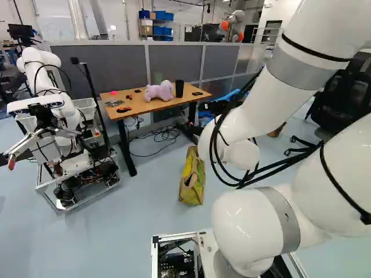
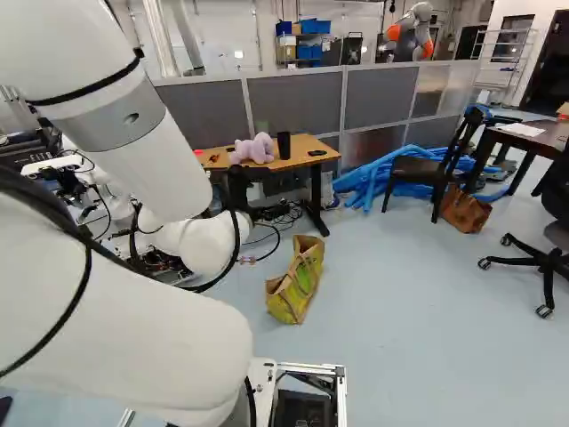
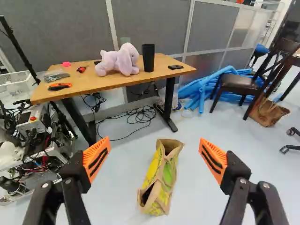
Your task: Pick up the bag on the ground and place it on the table
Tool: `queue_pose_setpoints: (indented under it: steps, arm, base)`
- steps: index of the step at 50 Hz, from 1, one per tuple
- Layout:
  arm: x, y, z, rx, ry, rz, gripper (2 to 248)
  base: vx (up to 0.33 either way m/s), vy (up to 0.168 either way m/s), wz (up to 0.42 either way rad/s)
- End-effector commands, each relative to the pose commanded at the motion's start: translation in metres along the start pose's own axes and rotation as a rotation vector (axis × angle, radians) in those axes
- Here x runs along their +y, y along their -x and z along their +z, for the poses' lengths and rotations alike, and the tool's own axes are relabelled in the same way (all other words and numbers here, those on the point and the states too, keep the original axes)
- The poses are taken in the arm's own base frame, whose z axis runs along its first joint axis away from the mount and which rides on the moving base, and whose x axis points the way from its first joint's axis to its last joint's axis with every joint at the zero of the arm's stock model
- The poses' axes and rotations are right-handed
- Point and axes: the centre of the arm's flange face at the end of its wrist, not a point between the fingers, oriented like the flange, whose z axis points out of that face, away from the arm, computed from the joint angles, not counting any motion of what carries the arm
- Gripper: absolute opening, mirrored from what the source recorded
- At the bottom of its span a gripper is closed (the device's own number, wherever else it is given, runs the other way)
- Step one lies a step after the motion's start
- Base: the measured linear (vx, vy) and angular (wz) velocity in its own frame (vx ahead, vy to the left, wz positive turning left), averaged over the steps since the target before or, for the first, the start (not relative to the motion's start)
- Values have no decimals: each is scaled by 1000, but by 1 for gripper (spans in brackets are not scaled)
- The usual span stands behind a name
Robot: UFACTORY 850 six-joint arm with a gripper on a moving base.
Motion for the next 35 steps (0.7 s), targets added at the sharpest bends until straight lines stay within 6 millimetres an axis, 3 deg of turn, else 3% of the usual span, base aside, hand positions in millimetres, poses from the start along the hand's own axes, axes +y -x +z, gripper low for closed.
queue_pose_setpoints:
  steps: [35]
  arm:
    - [0,0,0,0,0,0,247]
  base:
    - [150,-40,-4]
